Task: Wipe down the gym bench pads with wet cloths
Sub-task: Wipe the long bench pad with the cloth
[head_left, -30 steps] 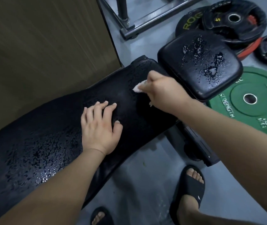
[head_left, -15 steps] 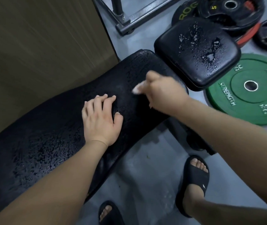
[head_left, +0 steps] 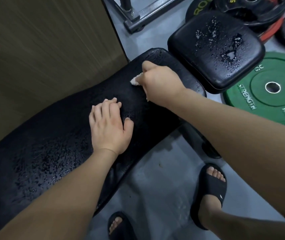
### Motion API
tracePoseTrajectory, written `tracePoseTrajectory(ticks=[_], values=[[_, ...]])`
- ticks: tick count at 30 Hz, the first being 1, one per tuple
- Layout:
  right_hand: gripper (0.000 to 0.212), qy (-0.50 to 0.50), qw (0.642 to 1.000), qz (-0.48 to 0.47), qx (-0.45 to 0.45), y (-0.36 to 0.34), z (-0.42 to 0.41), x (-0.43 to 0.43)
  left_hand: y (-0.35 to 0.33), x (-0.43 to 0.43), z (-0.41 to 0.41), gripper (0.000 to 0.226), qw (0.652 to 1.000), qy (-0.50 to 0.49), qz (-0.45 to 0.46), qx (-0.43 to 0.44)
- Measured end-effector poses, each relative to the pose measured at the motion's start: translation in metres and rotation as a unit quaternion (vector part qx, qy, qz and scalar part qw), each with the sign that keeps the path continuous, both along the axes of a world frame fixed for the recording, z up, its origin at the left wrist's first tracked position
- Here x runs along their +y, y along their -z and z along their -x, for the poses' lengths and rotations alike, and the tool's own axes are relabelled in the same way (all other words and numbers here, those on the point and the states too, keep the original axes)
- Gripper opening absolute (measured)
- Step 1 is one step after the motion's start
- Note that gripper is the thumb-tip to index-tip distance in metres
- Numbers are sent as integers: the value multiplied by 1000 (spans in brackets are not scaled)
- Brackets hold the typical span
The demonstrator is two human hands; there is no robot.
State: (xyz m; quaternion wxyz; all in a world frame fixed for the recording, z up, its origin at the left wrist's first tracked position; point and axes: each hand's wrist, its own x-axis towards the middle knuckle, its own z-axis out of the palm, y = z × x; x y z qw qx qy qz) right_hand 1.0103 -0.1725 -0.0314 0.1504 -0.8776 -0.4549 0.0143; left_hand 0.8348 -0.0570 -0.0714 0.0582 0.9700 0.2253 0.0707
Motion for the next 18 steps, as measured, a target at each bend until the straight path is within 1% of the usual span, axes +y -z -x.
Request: tracePoseTrajectory(ticks=[1, 2, 5, 7, 9, 12, 14, 16, 18], values=[[34, -3, 1000, 2, -3, 2, 3, 4, 0, 0, -1, 42, 1000, -1, 2, -3], [34, -28, 1000, 2, 3, 4, 10, 1, 1, 1, -1, 41, 1000, -2, 3, -3], [35, -159, 987, -5, 22, 8, 35, -30, 3, 2, 0, 41, 1000, 5, 1, 2], [32, -193, 981, 4, 15, 6, 34, -37, 3, 3, 0, 41, 1000, 8, -1, 3], [31, -160, 987, 5, 9, 3, 20, -18, 4, 3, 0, 41, 1000, 9, -2, 1], [24, -88, 996, -17, -2, 9, -1, 38, 4, 4, -1, 42, 1000, 7, -2, 0], [19, -56, 998, -5, -3, 11, -11, 70, 4, 4, -2, 43, 1000, 11, -7, 1], [15, -43, 999, 17, -3, 10, -12, 79, 3, 4, -2, 42, 1000, 15, -7, 2], [15, -60, 998, 18, -10, 4, -5, 63, 2, 4, -2, 40, 1000, 12, -6, 1]])
